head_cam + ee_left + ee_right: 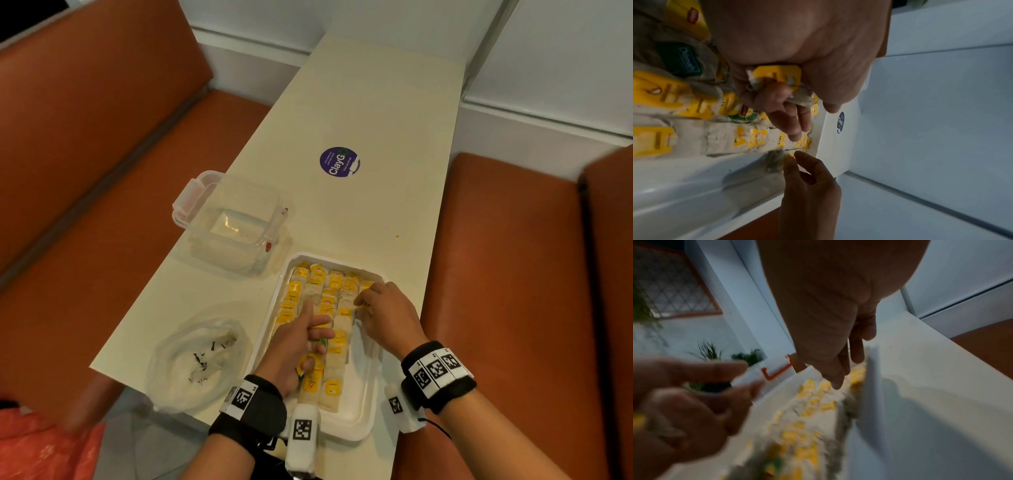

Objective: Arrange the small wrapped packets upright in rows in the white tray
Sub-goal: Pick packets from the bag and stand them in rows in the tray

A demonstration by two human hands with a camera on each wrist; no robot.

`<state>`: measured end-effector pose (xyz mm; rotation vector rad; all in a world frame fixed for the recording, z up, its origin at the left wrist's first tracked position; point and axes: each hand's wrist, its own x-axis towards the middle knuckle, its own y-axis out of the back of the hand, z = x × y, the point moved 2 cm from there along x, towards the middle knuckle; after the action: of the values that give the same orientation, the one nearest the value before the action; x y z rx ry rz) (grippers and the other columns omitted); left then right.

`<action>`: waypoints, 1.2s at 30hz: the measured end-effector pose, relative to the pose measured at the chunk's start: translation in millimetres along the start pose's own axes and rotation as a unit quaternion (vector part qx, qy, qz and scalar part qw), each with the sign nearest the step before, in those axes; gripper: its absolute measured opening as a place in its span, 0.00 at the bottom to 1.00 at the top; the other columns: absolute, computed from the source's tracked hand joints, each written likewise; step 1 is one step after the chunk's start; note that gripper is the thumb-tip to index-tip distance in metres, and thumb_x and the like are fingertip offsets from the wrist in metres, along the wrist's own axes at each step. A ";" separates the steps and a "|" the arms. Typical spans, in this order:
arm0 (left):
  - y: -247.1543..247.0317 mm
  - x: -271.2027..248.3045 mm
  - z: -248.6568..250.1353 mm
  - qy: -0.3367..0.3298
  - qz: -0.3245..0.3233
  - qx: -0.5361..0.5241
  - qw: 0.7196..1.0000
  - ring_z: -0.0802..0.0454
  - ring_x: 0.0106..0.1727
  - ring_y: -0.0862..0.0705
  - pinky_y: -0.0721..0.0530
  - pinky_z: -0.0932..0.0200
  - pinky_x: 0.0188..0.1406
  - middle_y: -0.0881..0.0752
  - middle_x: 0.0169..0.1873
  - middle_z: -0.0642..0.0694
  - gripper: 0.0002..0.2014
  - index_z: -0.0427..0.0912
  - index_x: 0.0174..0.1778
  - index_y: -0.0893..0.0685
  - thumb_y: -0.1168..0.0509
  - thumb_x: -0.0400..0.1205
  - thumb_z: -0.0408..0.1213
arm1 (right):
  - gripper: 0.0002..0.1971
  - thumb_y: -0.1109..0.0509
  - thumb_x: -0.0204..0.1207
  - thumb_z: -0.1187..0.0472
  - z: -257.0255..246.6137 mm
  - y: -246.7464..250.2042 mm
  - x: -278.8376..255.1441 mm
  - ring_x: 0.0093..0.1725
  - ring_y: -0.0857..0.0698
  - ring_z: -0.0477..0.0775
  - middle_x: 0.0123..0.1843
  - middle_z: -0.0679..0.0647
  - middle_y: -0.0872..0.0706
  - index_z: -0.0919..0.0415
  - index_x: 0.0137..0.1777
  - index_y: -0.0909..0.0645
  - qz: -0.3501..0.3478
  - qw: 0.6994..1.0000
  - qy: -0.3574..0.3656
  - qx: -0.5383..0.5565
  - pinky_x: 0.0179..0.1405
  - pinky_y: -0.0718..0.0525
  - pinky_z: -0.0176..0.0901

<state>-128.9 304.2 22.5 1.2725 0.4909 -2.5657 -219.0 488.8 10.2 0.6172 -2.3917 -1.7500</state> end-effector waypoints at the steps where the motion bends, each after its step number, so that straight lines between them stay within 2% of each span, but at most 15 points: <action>1: 0.8 -0.6 1.0 0.006 -0.006 -0.025 1.000 0.53 0.31 0.17 0.36 0.62 0.19 0.06 0.48 0.41 0.33 0.39 0.62 0.10 0.41 0.87 0.67 | 0.07 0.25 0.80 0.52 -7.9 7.7 -5.5 0.55 0.17 0.49 0.54 0.43 0.13 0.46 0.56 0.11 -0.013 0.998 -0.008 0.057 0.50 0.21 0.43; 4: 0.6 -3.3 4.8 0.025 -0.048 -0.121 0.991 0.52 0.32 0.20 0.33 0.63 0.16 0.06 0.52 0.38 0.38 0.39 0.70 0.14 0.46 0.86 0.71 | 0.12 0.24 0.75 0.38 -42.6 33.7 -27.2 0.45 0.14 0.41 0.49 0.38 0.11 0.42 0.53 0.10 -0.060 0.976 0.009 0.209 0.46 0.17 0.40; 6: -0.2 -5.6 7.9 0.036 -0.076 -0.172 0.982 0.47 0.39 0.18 0.25 0.59 0.21 0.07 0.55 0.36 0.41 0.39 0.73 0.17 0.48 0.85 0.72 | 0.18 0.21 0.68 0.34 -64.3 46.4 -42.3 0.46 0.15 0.40 0.48 0.37 0.12 0.39 0.54 0.10 -0.087 0.964 0.038 0.248 0.47 0.16 0.39; 8: 0.4 -8.5 10.6 0.041 -0.093 -0.198 0.975 0.45 0.38 0.17 0.21 0.56 0.25 0.07 0.50 0.37 0.44 0.40 0.75 0.18 0.50 0.84 0.75 | 0.21 0.18 0.65 0.35 -76.9 50.0 -52.6 0.47 0.19 0.37 0.48 0.35 0.13 0.40 0.56 0.12 -0.087 0.968 0.074 0.224 0.49 0.18 0.38; 10: 1.3 -10.7 11.6 0.043 -0.107 -0.210 0.971 0.46 0.29 0.22 0.26 0.56 0.28 0.09 0.43 0.40 0.45 0.41 0.76 0.18 0.50 0.82 0.78 | 0.21 0.17 0.64 0.38 -83.3 47.5 -57.2 0.47 0.23 0.37 0.48 0.37 0.15 0.43 0.54 0.15 -0.080 0.973 0.102 0.192 0.49 0.22 0.36; 13: 1.6 -12.8 11.2 0.035 -0.109 -0.219 0.969 0.47 0.29 0.20 0.27 0.53 0.33 0.10 0.45 0.40 0.45 0.41 0.76 0.16 0.48 0.82 0.78 | 0.15 0.19 0.69 0.41 -85.3 38.4 -60.0 0.48 0.25 0.40 0.47 0.39 0.18 0.43 0.48 0.19 -0.052 0.980 0.103 0.163 0.49 0.22 0.40; 15: 0.7 -15.4 10.4 0.028 -0.109 -0.235 0.965 0.46 0.33 0.16 0.23 0.51 0.36 0.10 0.48 0.39 0.45 0.39 0.76 0.17 0.46 0.82 0.76 | 0.12 0.22 0.72 0.40 -84.2 33.9 -61.0 0.51 0.24 0.43 0.47 0.38 0.18 0.43 0.48 0.18 -0.037 0.985 0.092 0.143 0.49 0.20 0.42; 18: 2.4 -13.4 5.3 0.022 -0.113 -0.254 0.960 0.41 0.46 0.11 0.13 0.44 0.55 0.11 0.50 0.35 0.42 0.36 0.75 0.17 0.40 0.83 0.72 | 0.09 0.26 0.76 0.41 -81.5 31.7 -60.1 0.47 0.23 0.40 0.46 0.38 0.17 0.43 0.50 0.14 -0.026 0.986 0.068 0.148 0.46 0.22 0.40; 20: 5.1 -10.6 0.6 0.018 -0.109 -0.258 0.960 0.36 0.58 0.13 0.19 0.39 0.74 0.13 0.56 0.31 0.41 0.34 0.75 0.16 0.37 0.83 0.70 | 0.09 0.24 0.75 0.40 -77.8 35.3 -58.3 0.44 0.19 0.40 0.45 0.38 0.15 0.43 0.48 0.11 -0.040 0.982 0.029 0.185 0.45 0.20 0.40; 21: 7.2 -9.3 -0.9 0.016 -0.106 -0.258 0.960 0.34 0.63 0.14 0.22 0.38 0.78 0.14 0.59 0.30 0.41 0.34 0.75 0.16 0.36 0.83 0.70 | 0.09 0.22 0.74 0.40 -75.3 37.6 -57.1 0.43 0.17 0.41 0.45 0.38 0.13 0.42 0.46 0.09 -0.054 0.977 0.006 0.208 0.46 0.17 0.42; 22: 8.4 -9.9 -0.9 0.011 -0.103 -0.253 0.962 0.33 0.63 0.14 0.22 0.39 0.76 0.14 0.60 0.30 0.40 0.34 0.74 0.16 0.36 0.83 0.69 | 0.08 0.20 0.73 0.41 -72.7 39.8 -55.8 0.42 0.15 0.42 0.44 0.38 0.12 0.42 0.44 0.09 -0.066 0.971 -0.016 0.230 0.47 0.15 0.44; 25: 10.2 -14.3 0.6 -0.012 -0.106 -0.193 0.975 0.39 0.52 0.12 0.15 0.42 0.60 0.12 0.52 0.35 0.32 0.35 0.69 0.13 0.32 0.84 0.62 | 0.07 0.17 0.71 0.44 -64.6 44.8 -53.5 0.40 0.13 0.43 0.42 0.38 0.08 0.43 0.39 0.08 -0.077 0.956 -0.068 0.275 0.45 0.14 0.42; 28: 13.1 -17.7 -2.1 -0.050 -0.115 -0.096 0.987 0.44 0.52 0.13 0.11 0.48 0.50 0.11 0.49 0.41 0.23 0.37 0.65 0.12 0.24 0.81 0.49 | 0.07 0.16 0.73 0.46 -58.3 48.8 -50.8 0.38 0.13 0.41 0.40 0.38 0.08 0.45 0.39 0.08 -0.070 0.947 -0.093 0.300 0.43 0.14 0.40; 32: 13.7 -20.3 -2.2 -0.070 -0.117 -0.058 0.989 0.47 0.49 0.11 0.12 0.52 0.49 0.10 0.51 0.39 0.22 0.36 0.64 0.12 0.23 0.79 0.46 | 0.08 0.17 0.73 0.47 -53.7 53.7 -50.3 0.40 0.11 0.38 0.40 0.38 0.08 0.47 0.39 0.10 -0.038 0.956 -0.083 0.279 0.46 0.12 0.40; 36: 6.5 -21.3 -1.1 -0.065 -0.132 -0.065 0.987 0.45 0.51 0.10 0.13 0.50 0.52 0.10 0.51 0.37 0.17 0.35 0.58 0.12 0.24 0.83 0.46 | 0.07 0.19 0.73 0.47 -58.4 48.6 -53.0 0.44 0.11 0.37 0.42 0.39 0.09 0.46 0.40 0.13 -0.057 0.970 -0.031 0.236 0.51 0.11 0.48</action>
<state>-113.2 300.0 37.7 1.0491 0.8332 -2.7531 -164.2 469.7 82.3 0.7709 -2.8928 -1.2421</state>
